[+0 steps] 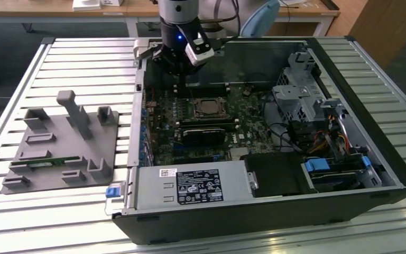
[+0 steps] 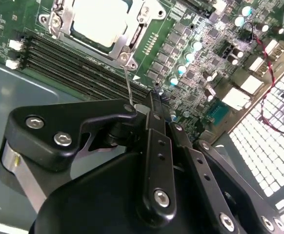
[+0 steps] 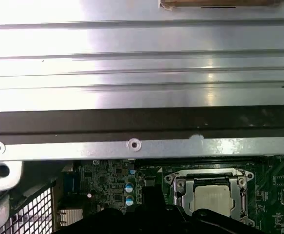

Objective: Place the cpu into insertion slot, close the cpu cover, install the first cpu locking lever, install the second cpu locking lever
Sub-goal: 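Install the first cpu locking lever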

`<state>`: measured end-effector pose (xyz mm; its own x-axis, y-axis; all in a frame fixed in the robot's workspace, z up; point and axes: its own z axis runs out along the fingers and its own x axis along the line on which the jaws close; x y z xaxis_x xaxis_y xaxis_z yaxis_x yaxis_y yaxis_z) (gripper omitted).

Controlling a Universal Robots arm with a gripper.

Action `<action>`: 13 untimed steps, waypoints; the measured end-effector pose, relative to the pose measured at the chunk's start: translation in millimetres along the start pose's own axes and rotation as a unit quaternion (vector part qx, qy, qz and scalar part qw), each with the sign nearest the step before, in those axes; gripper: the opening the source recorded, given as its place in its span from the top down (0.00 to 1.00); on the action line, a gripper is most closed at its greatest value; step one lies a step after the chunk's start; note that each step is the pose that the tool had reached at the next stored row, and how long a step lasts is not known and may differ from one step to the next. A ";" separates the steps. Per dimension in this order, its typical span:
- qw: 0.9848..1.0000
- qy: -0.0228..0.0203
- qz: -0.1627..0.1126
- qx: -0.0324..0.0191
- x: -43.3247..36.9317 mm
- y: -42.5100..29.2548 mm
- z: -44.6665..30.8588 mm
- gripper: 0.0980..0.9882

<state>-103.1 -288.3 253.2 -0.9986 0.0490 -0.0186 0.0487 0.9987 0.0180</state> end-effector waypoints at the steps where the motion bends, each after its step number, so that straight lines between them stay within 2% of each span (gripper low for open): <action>1: 1.000 0.000 0.000 0.000 -0.9 0.3 0.0 0.99; 4: 1.000 0.000 0.000 0.000 -7.0 1.1 0.2 0.99; 7: 1.000 0.000 0.000 0.000 -17.3 1.7 0.5 0.99; 11: 1.000 0.001 0.000 0.000 -35.2 3.1 1.7 0.99; 13: 1.000 0.001 0.000 0.000 -39.4 3.3 1.9 0.99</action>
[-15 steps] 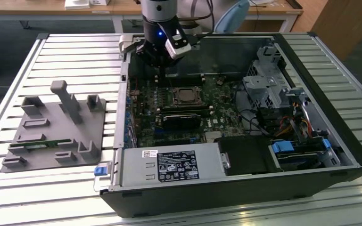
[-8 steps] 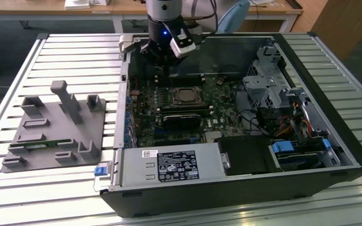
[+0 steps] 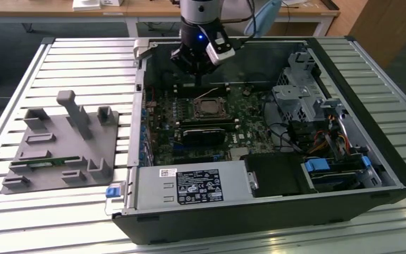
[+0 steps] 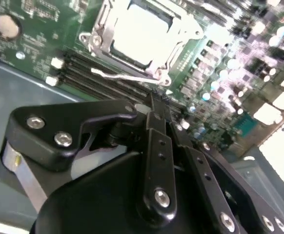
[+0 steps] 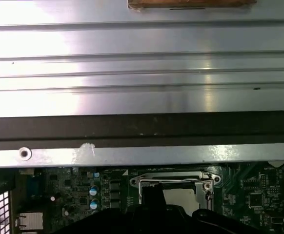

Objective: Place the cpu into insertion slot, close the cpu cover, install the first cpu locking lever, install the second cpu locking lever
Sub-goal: 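Install the first cpu locking lever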

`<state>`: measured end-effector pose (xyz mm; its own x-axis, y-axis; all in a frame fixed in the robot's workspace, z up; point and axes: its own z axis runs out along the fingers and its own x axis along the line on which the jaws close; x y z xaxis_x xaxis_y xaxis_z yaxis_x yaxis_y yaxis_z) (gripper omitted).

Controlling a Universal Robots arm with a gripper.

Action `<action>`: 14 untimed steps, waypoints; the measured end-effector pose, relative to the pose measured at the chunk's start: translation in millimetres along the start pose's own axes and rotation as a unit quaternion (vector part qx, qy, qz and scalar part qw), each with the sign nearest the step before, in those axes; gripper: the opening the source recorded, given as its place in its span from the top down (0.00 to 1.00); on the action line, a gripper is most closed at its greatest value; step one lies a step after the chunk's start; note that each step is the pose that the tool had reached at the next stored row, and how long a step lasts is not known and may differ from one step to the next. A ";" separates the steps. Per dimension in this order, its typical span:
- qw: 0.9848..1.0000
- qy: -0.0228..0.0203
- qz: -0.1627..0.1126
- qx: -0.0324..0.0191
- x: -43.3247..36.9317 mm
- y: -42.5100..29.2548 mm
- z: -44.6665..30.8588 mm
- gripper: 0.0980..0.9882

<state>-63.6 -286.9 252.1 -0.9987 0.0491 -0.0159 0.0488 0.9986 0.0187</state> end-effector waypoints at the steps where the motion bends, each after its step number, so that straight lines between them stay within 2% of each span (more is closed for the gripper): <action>1: 1.000 0.000 0.000 -0.001 0.0 -0.1 -0.1 0.99; 2: 1.000 0.000 0.000 -0.008 0.0 -0.3 0.0 0.99; 3: 1.000 0.001 0.000 -0.017 -0.1 -0.8 0.0 0.99; 4: 1.000 0.001 0.000 -0.023 -0.1 -1.2 0.2 0.99; 7: 1.000 0.001 0.000 -0.023 -1.5 -1.2 1.3 0.99; 14: 1.000 0.002 -0.011 -0.023 -12.9 -0.8 8.4 0.99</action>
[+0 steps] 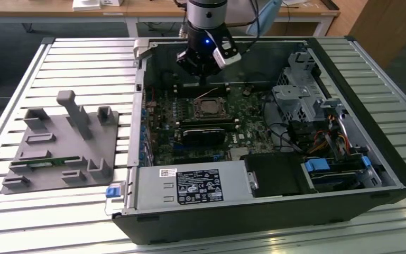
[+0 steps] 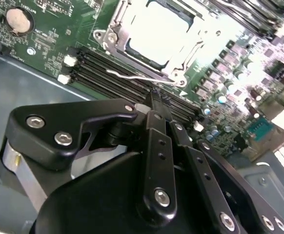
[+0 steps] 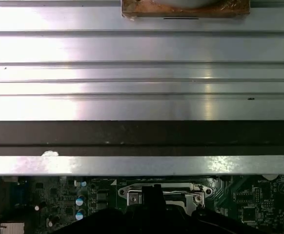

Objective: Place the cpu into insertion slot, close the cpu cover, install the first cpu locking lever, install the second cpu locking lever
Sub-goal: 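Install the first cpu locking lever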

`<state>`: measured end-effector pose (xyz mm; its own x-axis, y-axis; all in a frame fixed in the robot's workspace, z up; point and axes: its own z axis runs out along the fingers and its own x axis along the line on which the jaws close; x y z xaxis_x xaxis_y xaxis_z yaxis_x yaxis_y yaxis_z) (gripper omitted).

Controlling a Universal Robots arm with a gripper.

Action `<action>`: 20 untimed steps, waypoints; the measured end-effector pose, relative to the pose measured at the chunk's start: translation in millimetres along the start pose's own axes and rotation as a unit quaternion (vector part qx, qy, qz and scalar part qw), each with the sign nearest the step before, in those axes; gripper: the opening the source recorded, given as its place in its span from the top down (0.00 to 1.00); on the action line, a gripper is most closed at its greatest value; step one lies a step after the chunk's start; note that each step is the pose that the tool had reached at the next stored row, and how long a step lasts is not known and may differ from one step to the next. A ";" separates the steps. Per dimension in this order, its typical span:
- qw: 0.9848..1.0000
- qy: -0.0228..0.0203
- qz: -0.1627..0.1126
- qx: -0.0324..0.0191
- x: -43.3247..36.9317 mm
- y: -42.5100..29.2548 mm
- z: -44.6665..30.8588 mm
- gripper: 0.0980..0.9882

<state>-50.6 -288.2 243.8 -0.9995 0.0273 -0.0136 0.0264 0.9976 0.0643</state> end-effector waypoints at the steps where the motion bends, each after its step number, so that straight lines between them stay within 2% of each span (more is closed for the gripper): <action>1: 1.000 0.000 0.000 0.000 -0.8 -0.1 1.2 0.99; 6: 1.000 0.000 0.000 0.000 -5.1 -0.2 6.3 0.99; 11: 1.000 0.000 0.000 0.000 -5.9 -0.6 12.6 0.99; 20: 1.000 0.000 -0.001 0.000 -12.4 1.2 17.0 0.99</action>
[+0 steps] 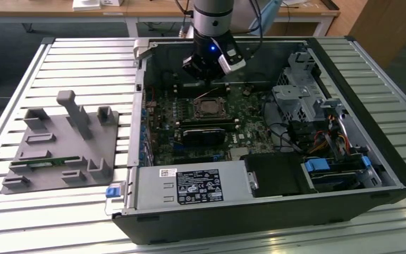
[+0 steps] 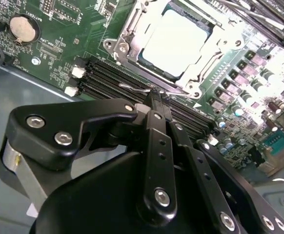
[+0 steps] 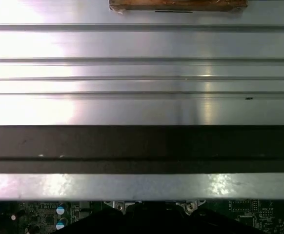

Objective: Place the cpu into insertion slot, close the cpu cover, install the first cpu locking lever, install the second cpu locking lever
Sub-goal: 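Install the first cpu locking lever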

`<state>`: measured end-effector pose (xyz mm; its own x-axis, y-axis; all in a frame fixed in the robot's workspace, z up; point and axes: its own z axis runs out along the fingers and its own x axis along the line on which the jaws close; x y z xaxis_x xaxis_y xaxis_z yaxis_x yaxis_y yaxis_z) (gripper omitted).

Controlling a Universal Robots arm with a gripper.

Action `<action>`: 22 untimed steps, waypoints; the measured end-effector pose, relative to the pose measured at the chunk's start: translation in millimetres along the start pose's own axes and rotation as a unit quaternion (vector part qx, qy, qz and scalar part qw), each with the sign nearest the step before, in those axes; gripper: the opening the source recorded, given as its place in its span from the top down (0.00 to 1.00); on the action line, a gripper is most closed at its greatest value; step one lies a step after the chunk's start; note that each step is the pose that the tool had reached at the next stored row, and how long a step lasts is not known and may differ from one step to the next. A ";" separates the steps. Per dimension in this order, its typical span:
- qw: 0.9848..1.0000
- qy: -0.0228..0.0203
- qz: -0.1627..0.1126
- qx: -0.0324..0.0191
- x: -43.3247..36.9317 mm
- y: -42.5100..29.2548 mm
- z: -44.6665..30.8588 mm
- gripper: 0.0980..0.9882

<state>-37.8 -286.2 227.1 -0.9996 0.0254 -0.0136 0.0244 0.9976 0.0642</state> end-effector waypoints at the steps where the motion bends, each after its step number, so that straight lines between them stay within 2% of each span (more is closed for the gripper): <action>1: 1.000 0.000 0.000 0.000 -0.4 0.1 0.5 0.99; 12: 1.000 0.000 0.000 0.000 -6.8 2.9 5.6 0.99; 22: 1.000 0.000 0.000 0.000 -16.8 3.0 10.7 0.99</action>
<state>-20.8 -282.9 216.9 -0.9996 0.0253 -0.0136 0.0244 0.9976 0.0643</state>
